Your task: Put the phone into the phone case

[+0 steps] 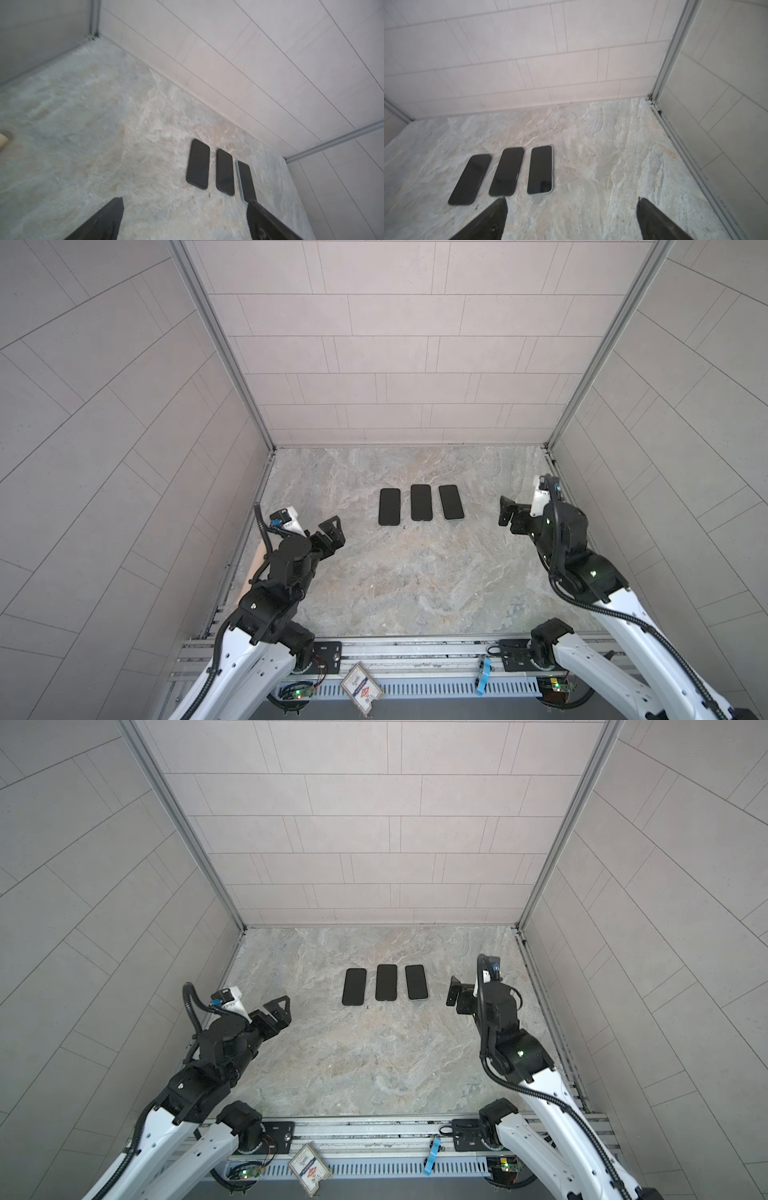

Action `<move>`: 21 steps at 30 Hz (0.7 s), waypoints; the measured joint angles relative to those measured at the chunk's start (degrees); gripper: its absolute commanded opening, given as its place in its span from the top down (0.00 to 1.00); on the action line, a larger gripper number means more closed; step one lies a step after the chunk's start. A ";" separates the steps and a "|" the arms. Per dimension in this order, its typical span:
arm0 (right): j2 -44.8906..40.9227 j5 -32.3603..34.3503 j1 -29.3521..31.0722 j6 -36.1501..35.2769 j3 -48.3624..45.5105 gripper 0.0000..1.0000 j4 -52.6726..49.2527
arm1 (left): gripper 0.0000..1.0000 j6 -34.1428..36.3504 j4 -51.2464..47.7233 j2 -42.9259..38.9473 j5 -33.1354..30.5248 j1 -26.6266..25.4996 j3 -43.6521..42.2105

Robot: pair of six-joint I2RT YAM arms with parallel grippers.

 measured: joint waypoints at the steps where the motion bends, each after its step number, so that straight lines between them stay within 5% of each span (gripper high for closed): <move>1: -1.05 1.95 0.00 -0.87 -2.93 0.00 2.56 | 0.00 1.03 1.31 -1.03 -2.34 0.00 -1.53; 5: 0.28 10.01 -0.13 -7.41 -12.72 0.00 10.16 | 0.00 6.12 9.05 -4.09 -9.79 0.00 -10.12; 10: 7.19 11.58 -1.53 -14.14 -22.56 0.00 23.76 | 0.00 14.03 21.05 -3.87 -18.51 0.00 -18.82; 16: 24.39 8.81 -6.58 -18.45 -26.73 0.00 43.04 | 0.00 22.67 33.83 7.91 -26.99 0.02 -19.98; 21: 36.13 2.47 -9.64 -20.13 -26.97 0.00 57.55 | 0.00 31.23 56.81 21.11 -30.53 0.11 -26.64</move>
